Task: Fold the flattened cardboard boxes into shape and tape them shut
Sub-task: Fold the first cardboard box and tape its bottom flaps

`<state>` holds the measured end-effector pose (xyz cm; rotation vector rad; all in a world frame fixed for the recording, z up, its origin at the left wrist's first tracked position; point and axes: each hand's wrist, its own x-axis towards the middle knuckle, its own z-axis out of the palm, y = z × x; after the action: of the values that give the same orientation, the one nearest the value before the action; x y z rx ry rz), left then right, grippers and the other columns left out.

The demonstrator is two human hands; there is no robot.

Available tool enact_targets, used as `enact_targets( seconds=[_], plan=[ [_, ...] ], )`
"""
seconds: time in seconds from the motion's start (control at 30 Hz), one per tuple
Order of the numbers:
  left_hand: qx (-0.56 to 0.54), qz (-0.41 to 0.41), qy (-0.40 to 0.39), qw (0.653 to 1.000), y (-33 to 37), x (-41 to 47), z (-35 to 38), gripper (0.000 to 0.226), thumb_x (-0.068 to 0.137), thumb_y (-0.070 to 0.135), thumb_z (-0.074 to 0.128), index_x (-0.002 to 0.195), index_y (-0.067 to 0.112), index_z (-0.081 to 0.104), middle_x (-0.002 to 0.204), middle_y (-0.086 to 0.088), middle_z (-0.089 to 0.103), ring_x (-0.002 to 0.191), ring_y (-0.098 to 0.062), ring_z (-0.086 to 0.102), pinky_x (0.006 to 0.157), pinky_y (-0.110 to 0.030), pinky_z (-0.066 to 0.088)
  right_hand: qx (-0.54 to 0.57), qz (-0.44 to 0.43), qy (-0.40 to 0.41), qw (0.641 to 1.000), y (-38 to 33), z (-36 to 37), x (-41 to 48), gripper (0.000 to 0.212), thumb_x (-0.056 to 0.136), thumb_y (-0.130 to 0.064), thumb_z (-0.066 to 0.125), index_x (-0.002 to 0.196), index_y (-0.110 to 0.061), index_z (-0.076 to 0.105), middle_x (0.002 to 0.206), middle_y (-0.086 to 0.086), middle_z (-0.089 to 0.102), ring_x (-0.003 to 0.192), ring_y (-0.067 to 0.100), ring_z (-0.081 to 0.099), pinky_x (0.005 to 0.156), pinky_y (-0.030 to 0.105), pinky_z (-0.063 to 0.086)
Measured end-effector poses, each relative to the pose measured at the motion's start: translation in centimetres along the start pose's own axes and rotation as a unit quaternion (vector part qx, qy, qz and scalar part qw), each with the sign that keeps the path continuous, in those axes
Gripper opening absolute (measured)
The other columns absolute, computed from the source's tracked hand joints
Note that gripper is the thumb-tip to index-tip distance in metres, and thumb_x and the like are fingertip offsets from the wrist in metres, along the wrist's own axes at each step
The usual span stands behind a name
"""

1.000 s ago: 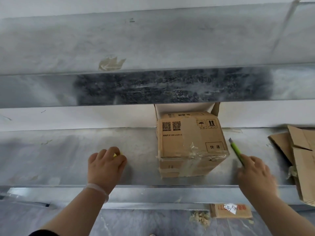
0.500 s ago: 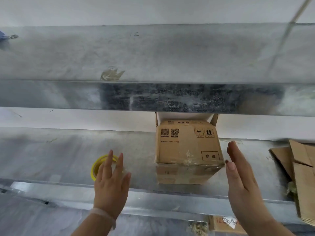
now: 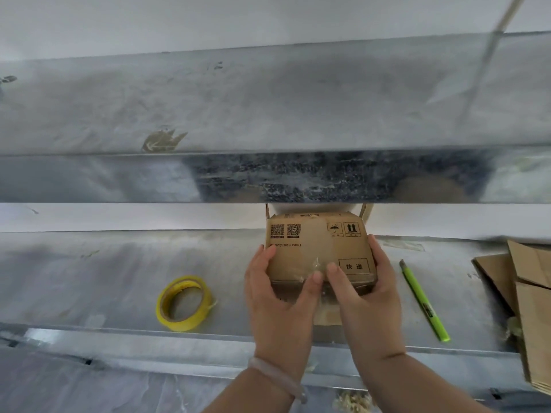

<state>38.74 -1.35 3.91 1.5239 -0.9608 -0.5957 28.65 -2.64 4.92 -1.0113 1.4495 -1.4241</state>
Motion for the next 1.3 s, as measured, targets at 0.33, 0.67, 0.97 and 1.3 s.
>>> enact_targets(
  seconds=[0.33, 0.67, 0.97, 1.3],
  plan=[
    [0.001, -0.011, 0.017, 1.000, 0.5, 0.7, 0.4, 0.046, 0.086, 0.014, 0.064, 0.122, 0.038, 0.051, 0.118, 0.018, 0.044, 0.102, 0.010, 0.049, 0.077, 0.000, 0.040, 0.012, 0.013, -0.008, 1.000, 0.3, -0.8, 0.2, 0.045, 0.103, -0.018, 0.045, 0.143, -0.037, 0.047, 0.130, -0.023, 0.056, 0.117, -0.014, 0.049, 0.090, 0.004, 0.045],
    [0.079, 0.076, -0.020, 0.994, 0.1, 1.2, -0.7, 0.077, 0.072, 0.065, 0.066, 0.137, 0.030, 0.047, 0.123, 0.009, 0.042, 0.112, 0.017, 0.037, 0.087, 0.002, 0.033, -0.012, -0.040, -0.060, 0.997, 0.3, -1.2, 0.1, 0.069, 0.079, -0.045, 0.066, 0.143, -0.040, 0.039, 0.121, -0.024, 0.062, 0.112, -0.007, 0.057, 0.088, 0.007, 0.048],
    [0.141, 0.218, -0.023, 0.965, -2.7, 1.9, -1.2, 0.052, 0.085, 0.066, 0.049, 0.123, 0.031, 0.054, 0.127, 0.006, 0.039, 0.119, -0.019, 0.043, 0.099, -0.032, 0.042, -0.110, -0.138, -0.077, 0.981, 2.6, -2.1, 1.2, 0.063, 0.082, -0.073, 0.046, 0.139, -0.065, 0.020, 0.132, -0.036, 0.043, 0.121, -0.009, 0.047, 0.092, 0.009, 0.044],
    [0.011, 0.116, 0.014, 0.993, -2.1, 0.5, -0.3, 0.050, 0.098, 0.039, 0.031, 0.140, 0.016, 0.044, 0.137, 0.004, 0.051, 0.127, -0.010, 0.047, 0.105, -0.035, 0.040, -0.016, -0.132, -0.093, 0.987, 3.8, -2.0, 0.9, 0.054, 0.094, -0.052, 0.031, 0.147, -0.048, 0.022, 0.148, -0.033, 0.036, 0.138, -0.004, 0.035, 0.113, 0.024, 0.033]
  ],
)
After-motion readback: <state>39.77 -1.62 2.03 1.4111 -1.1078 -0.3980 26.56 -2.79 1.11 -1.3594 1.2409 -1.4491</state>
